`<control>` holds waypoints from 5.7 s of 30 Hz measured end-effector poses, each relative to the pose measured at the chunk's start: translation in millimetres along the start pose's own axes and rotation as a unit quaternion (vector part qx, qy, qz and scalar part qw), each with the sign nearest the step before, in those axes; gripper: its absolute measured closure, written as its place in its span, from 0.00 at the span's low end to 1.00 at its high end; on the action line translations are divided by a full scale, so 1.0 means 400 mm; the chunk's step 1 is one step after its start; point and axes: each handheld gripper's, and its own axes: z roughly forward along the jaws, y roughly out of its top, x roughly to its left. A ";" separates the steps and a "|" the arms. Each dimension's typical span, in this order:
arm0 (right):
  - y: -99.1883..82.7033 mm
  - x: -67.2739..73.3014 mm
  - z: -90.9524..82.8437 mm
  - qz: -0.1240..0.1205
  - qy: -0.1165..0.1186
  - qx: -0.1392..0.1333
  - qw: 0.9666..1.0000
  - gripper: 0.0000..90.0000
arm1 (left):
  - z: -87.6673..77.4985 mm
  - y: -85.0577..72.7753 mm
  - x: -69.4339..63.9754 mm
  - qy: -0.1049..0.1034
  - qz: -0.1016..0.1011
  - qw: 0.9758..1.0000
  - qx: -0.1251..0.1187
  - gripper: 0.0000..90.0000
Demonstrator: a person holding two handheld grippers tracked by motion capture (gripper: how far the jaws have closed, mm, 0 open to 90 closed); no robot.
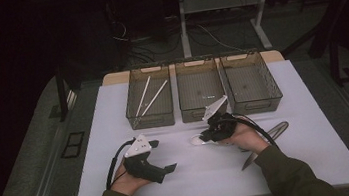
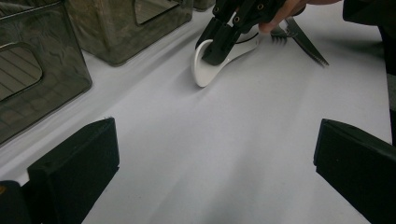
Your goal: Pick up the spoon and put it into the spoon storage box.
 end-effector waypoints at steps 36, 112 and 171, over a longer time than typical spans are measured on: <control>-0.021 -0.012 -0.160 0.052 -0.009 -0.102 0.993 0.92 | -0.009 -0.001 0.002 -0.002 0.007 1.000 -0.018 0.00; 0.152 -0.218 -0.093 0.122 -0.095 -0.109 0.982 0.92 | -0.005 0.002 -0.005 -0.008 0.014 1.000 -0.018 0.00; -0.076 -0.072 -0.255 0.121 -0.060 -0.175 0.975 0.53 | -0.001 0.000 -0.006 -0.005 0.008 1.000 -0.009 0.00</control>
